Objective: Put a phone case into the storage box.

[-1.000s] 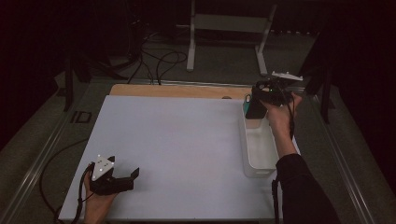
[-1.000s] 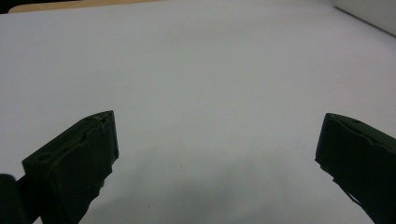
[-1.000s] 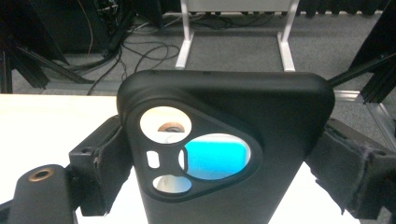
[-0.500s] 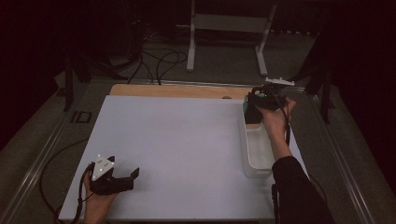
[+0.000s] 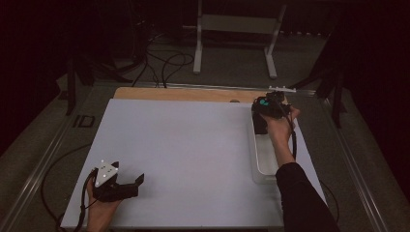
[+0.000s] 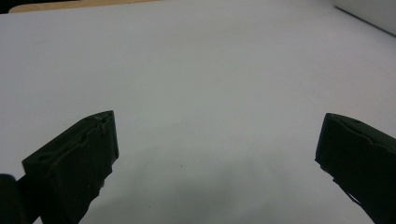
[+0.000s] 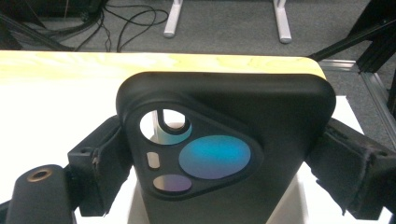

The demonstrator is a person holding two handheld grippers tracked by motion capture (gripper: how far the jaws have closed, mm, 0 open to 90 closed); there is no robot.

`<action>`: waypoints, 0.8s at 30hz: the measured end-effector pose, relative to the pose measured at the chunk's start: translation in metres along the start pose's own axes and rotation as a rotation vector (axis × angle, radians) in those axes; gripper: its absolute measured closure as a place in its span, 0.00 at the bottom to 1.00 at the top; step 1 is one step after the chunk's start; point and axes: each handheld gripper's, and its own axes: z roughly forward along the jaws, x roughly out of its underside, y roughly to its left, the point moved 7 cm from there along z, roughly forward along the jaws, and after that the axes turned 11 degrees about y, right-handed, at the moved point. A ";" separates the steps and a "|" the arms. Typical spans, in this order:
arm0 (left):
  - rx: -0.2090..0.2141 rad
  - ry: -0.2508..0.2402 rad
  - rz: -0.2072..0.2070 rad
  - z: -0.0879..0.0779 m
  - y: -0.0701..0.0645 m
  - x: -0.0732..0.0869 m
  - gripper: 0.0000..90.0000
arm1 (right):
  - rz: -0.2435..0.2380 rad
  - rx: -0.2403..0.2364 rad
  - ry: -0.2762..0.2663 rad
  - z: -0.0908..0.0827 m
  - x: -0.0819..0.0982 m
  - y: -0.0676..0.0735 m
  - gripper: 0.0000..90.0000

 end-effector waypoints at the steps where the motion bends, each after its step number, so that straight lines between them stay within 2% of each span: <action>1: 0.000 -0.001 0.000 0.000 0.000 0.000 0.00 | -0.003 0.004 0.002 0.002 0.000 0.000 0.14; 6: 0.001 0.000 0.000 0.000 0.000 0.000 0.00 | -0.003 0.011 -0.006 0.008 -0.002 0.002 0.14; 9: -0.001 0.002 0.001 0.000 0.000 0.000 0.00 | -0.002 -0.005 -0.007 0.011 -0.003 0.001 0.14; 15: -0.001 0.003 0.000 0.000 0.000 0.000 0.00 | -0.034 -0.019 0.010 0.016 -0.006 -0.002 0.09; 21: 0.000 0.003 -0.001 0.000 0.000 0.000 0.00 | -0.011 -0.045 -0.039 0.007 -0.011 -0.009 0.08; 24: -0.001 0.002 -0.003 0.000 0.000 0.000 0.00 | -0.006 -0.041 -0.060 -0.001 -0.012 -0.013 0.09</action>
